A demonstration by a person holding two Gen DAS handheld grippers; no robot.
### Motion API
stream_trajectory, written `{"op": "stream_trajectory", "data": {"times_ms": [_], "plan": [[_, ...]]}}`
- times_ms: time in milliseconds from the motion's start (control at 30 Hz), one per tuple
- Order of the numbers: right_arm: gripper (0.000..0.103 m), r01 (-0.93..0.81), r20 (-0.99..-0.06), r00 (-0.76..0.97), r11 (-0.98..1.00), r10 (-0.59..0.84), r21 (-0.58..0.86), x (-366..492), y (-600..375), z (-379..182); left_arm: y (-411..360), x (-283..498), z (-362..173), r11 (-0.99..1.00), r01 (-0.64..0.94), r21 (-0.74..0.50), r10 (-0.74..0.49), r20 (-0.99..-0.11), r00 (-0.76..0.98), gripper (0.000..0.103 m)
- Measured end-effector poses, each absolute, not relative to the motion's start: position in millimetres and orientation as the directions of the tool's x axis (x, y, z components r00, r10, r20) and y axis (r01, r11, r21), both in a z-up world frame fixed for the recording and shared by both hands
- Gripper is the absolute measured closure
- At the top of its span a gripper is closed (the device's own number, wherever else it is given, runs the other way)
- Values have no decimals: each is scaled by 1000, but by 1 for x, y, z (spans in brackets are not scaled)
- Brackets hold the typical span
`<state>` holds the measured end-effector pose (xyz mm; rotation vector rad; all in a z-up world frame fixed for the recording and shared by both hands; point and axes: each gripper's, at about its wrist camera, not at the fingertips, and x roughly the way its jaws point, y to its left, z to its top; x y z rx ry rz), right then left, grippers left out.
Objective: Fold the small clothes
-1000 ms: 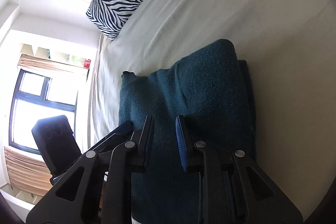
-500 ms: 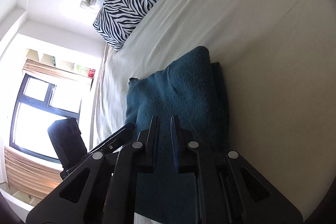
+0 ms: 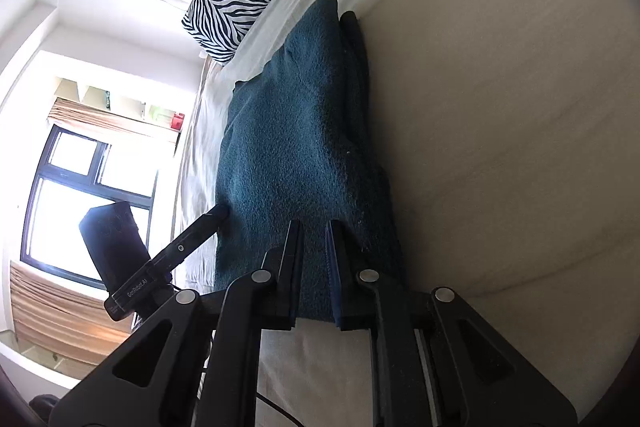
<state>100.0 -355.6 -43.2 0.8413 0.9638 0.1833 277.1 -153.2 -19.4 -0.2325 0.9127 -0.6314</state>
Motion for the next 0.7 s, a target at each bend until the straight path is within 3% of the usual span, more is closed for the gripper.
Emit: {"op": "stream_trajectory", "data": {"times_ms": [67,100,133,300,467,533,700], "plan": [[56,203,-639,606,686,473,699,100,-364,-31,-138,281,-14,807,377,-455,-591,-643,488,18],[32,208,-636,630,692,446,692,102,-370,-24,-130,287,-16,802,352,-483,-598,-637,486,17],[25,220,-635,657,703,406,677,103,-377,-18,-124,295,-22,792,321,-519,-609,-639,469,17],[25,241,-645,605,665,467,707,139,-396,-28,-105,332,-63,737,167,-655,-665,-658,354,18],[34,277,-683,491,647,540,710,186,-390,-61,-116,350,-86,678,113,-726,-725,-638,259,18],[51,278,-682,479,642,552,715,198,-390,-66,-121,355,-86,673,104,-733,-731,-636,248,22],[67,271,-731,419,694,539,667,217,-378,-73,-139,358,-85,753,132,-644,-655,-716,242,37]]}}
